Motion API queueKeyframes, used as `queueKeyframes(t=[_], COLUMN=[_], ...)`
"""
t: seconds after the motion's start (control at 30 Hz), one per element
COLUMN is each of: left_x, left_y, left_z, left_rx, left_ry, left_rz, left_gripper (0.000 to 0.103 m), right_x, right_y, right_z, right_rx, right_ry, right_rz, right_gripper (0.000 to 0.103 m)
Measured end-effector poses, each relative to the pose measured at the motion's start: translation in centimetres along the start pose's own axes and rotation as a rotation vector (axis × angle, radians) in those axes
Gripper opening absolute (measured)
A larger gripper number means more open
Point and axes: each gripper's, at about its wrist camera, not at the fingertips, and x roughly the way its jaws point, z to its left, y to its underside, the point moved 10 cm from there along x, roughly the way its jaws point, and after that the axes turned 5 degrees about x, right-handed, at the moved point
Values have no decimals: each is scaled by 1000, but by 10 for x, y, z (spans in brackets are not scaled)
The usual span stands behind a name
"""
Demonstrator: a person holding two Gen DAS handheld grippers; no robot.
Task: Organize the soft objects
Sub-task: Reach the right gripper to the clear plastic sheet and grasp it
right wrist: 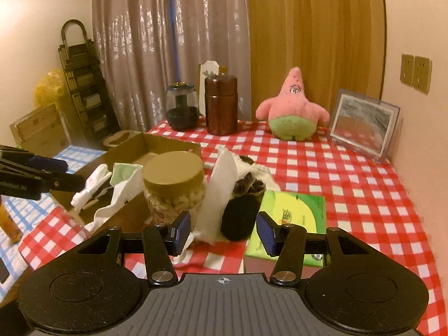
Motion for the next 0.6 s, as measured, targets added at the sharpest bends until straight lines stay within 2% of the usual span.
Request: queueKeyframes(t=[0.2, 0.4, 0.6], left_x=[12, 27, 40], left_y=[4, 7, 11], left_z=[-14, -10, 0], left_rx=[38, 27, -1], left_ry=[1, -12, -20], left_rz=[31, 56, 79], left_gripper=[65, 66, 71], right_x=[-3, 8, 31], right_y=[11, 17, 16], right_z=[-8, -7, 1], right_rx=[28, 63, 24], right_ry=[-27, -58, -70], right_rz=[24, 69, 100], right_gripper=[52, 52, 52])
